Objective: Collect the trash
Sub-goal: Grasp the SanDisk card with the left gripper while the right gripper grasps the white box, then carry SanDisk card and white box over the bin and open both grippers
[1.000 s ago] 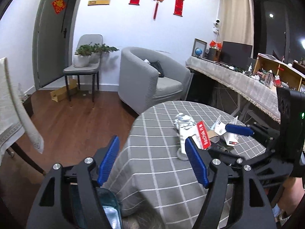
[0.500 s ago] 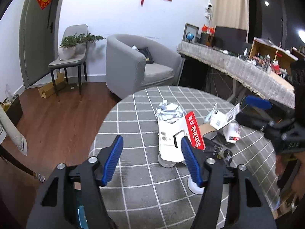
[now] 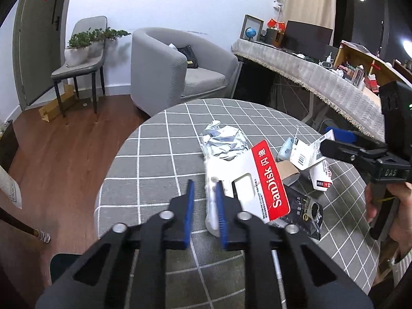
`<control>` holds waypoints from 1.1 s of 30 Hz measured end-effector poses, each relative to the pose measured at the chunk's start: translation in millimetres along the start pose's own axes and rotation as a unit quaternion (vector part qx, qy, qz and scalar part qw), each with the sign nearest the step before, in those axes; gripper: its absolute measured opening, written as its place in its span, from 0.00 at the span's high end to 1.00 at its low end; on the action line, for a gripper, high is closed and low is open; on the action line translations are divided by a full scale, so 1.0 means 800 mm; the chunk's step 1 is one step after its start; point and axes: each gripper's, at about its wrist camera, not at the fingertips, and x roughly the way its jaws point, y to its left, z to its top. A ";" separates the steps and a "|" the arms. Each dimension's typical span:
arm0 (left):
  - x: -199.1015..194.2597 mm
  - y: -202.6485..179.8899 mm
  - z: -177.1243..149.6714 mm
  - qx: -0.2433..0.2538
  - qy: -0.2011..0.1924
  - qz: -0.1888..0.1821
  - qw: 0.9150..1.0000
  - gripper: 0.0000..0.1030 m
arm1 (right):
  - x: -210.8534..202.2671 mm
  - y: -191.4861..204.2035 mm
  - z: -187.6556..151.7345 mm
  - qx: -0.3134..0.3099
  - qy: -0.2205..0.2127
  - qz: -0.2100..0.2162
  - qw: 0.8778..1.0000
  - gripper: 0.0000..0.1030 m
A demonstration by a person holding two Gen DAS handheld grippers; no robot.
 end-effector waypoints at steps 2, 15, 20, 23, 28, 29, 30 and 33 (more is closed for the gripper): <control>0.003 0.001 0.001 -0.005 0.003 -0.005 1.000 0.94 | 0.008 0.002 0.000 -0.005 0.006 0.008 1.000 0.03; -0.002 0.004 0.015 -0.018 -0.021 -0.020 0.999 0.99 | 0.031 0.002 -0.001 0.008 0.034 -0.011 0.999 0.03; -0.014 0.002 0.016 -0.015 -0.031 -0.018 0.999 0.99 | 0.034 0.009 -0.005 0.003 0.044 -0.026 0.999 0.26; -0.023 0.002 0.014 -0.021 -0.040 -0.019 0.999 0.99 | 0.030 0.014 -0.002 0.005 0.036 -0.029 0.999 0.26; -0.046 -0.001 0.011 -0.019 -0.058 -0.012 0.998 0.99 | 0.009 0.031 -0.001 -0.005 0.005 -0.054 0.999 0.26; -0.051 0.000 0.009 -0.019 -0.059 -0.012 0.998 0.99 | 0.003 0.034 -0.001 -0.006 -0.002 -0.061 0.998 0.27; -0.057 0.000 0.008 -0.020 -0.061 -0.011 0.998 0.99 | -0.001 0.035 -0.002 -0.005 -0.008 -0.065 0.998 0.26; -0.070 0.000 0.004 -0.020 -0.067 -0.004 0.998 0.99 | -0.016 0.039 -0.003 0.002 -0.022 -0.061 0.998 0.26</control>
